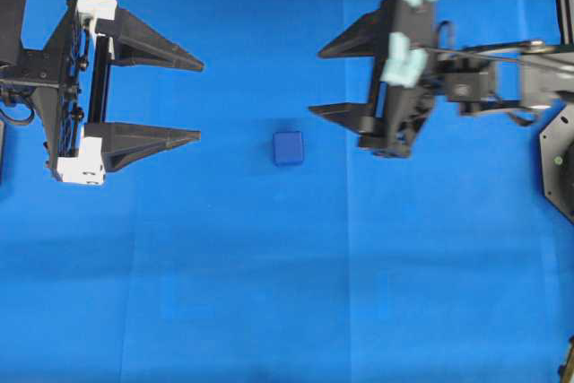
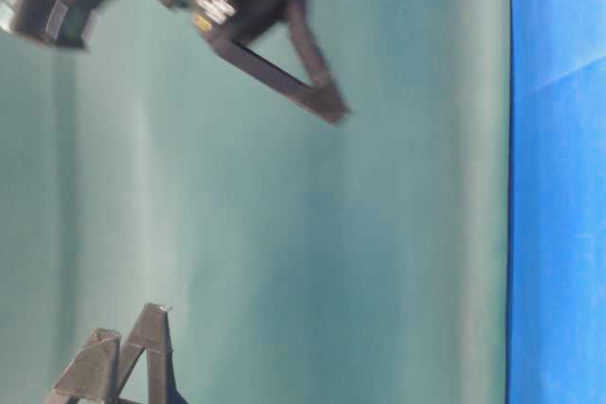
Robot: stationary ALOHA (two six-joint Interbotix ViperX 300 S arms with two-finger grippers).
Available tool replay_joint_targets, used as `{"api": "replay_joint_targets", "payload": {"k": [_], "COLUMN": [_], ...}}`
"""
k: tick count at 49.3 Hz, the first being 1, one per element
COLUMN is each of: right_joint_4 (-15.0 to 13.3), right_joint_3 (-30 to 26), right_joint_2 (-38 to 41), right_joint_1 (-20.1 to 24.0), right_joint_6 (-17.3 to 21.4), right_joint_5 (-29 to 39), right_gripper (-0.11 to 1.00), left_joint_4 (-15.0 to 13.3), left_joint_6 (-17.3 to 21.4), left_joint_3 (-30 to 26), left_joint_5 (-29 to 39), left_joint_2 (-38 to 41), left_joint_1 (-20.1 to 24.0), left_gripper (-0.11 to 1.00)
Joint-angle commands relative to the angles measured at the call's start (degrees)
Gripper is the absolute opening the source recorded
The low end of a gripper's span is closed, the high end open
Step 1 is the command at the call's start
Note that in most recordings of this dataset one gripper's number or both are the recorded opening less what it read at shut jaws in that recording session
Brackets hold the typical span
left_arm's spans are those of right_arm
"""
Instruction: Handover the blue block to the right arm after grasping it with the left arm, then place it in the designated position.
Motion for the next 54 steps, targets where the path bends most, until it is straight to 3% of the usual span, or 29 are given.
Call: {"api": "replay_joint_targets", "payload": {"k": [1,25,54], "right_joint_4": [-0.09,-0.35,-1.32], "right_joint_3": [0.18,4.66,4.31], "right_joint_2": [-4.04,-17.58,-15.64], "right_joint_1": [0.53,0.7,0.7], "right_joint_6": [0.0,-0.26,-0.26], "right_joint_5": [0.62,2.2,0.53], "right_gripper": [0.78,0.78,0.77], "left_joint_4": [0.0,0.0,0.0], "left_joint_6": [0.09,0.09,0.0], "left_joint_3": [-1.05,-1.05,-1.14], "left_joint_5": [-0.44,-0.53,-0.62], "left_joint_2": [-1.05,-1.05,-1.05], "left_joint_1": [0.09,0.09,0.09], "left_gripper": [0.93,0.93,0.93]}}
